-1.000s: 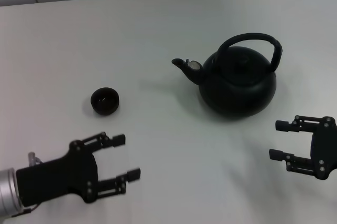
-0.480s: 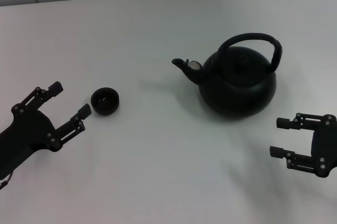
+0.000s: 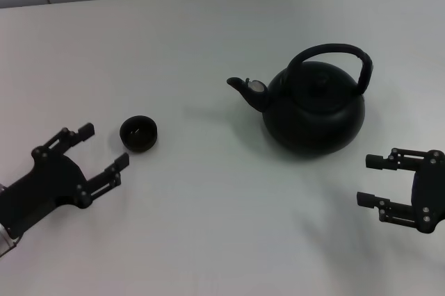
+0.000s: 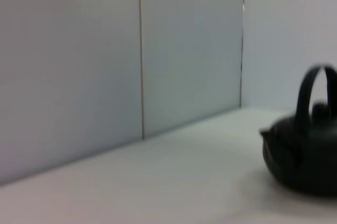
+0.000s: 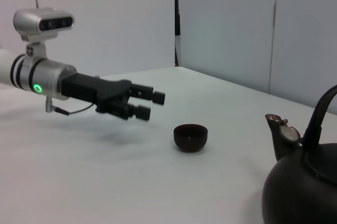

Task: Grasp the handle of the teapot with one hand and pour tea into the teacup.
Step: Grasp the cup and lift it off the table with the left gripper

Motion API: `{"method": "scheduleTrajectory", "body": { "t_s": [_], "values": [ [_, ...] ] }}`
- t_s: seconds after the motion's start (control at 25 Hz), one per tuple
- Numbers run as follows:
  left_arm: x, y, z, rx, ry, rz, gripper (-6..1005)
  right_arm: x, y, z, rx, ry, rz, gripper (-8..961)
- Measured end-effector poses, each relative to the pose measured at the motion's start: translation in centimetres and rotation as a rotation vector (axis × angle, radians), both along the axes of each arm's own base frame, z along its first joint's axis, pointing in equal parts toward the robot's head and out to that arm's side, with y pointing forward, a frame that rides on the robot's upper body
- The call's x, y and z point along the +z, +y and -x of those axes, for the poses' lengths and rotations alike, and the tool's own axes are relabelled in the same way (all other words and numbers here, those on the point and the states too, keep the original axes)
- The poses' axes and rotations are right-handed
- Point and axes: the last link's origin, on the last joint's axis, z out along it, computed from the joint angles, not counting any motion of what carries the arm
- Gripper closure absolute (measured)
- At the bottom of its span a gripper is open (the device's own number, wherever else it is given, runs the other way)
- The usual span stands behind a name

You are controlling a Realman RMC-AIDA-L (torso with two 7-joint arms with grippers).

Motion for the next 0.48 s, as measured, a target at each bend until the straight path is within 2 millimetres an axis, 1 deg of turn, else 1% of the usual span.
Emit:
{"method": "scheduleTrajectory", "body": {
  "t_s": [0.04, 0.12, 0.48],
  "values": [
    [-0.73, 0.31, 0.56, 0.021, 0.065, 0.032, 221, 0.00, 0.00, 0.00, 0.000, 0.000, 0.000, 345],
    [-1.30, 0.37, 1.01, 0.032, 0.116, 0.061, 221, 0.00, 0.02, 0.01, 0.000, -0.001, 0.000, 345],
    [-1.56, 0.54, 1.10, 0.044, 0.128, 0.063, 225, 0.05, 0.05, 0.00, 0.002, -0.003, -0.002, 345]
  ]
}}
